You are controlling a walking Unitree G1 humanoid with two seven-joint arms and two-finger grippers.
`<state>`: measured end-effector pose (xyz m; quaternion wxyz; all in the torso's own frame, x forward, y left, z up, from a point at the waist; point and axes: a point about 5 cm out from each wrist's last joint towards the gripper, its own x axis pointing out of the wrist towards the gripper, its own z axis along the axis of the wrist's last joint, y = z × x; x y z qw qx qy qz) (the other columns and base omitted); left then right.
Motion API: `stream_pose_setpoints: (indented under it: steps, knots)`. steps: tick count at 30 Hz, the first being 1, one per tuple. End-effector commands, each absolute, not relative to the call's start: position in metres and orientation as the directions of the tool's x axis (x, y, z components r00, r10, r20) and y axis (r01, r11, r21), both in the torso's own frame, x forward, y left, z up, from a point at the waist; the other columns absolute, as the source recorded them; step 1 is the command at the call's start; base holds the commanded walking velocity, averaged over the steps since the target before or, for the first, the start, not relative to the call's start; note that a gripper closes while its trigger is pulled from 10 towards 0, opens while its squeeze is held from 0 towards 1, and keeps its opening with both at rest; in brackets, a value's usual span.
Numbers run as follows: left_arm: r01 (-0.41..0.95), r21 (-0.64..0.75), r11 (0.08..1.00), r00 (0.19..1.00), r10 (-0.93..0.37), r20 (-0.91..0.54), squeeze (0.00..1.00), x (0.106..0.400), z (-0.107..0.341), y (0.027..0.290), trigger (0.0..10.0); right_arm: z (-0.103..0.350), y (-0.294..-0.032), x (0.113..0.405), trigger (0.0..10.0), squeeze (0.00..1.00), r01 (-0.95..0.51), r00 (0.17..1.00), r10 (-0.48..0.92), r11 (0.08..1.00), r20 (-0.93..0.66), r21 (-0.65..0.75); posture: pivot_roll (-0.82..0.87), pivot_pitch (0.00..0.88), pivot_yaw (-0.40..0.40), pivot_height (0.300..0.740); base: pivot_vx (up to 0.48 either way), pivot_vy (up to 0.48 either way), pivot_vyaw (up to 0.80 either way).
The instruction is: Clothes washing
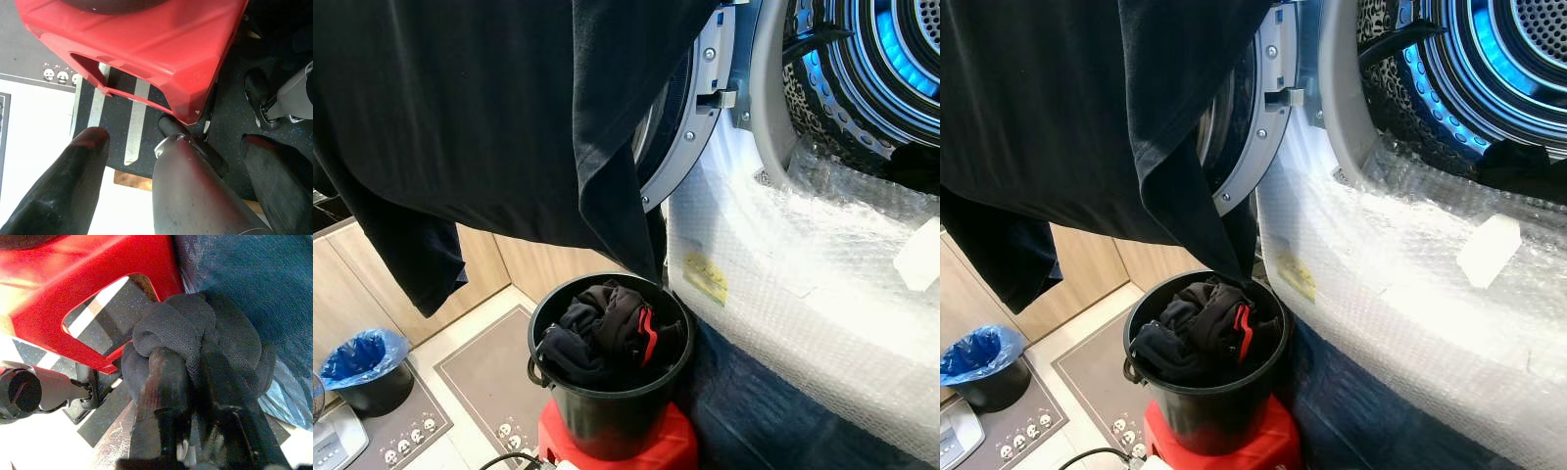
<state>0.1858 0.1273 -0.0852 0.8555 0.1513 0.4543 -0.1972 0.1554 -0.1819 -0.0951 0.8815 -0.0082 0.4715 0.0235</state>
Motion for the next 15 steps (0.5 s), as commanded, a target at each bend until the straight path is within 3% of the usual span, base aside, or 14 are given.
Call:
stream_pose_setpoints:
  steps: [1, 15]
  knots:
    - [0.469, 0.065, 0.881, 0.486, -0.195, -0.852, 0.00, 0.1823, -0.0873, 0.1291, 10.0, -0.0960, -0.1796, 0.1539, 10.0, 0.00, -0.033, 0.550, 0.034, 0.999, -0.834, 0.019, -0.16, 0.000, 0.068, 0.740, 0.000, 0.000, 0.00]
    - [0.479, 0.059, 0.876, 0.468, -0.198, -0.861, 0.00, 0.1805, -0.0883, 0.1301, 10.0, -0.0961, -0.1792, 0.1538, 10.0, 0.00, -0.040, 0.549, 0.037, 0.999, -0.835, 0.018, -0.16, 0.000, 0.065, 0.740, 0.000, 0.000, 0.00]
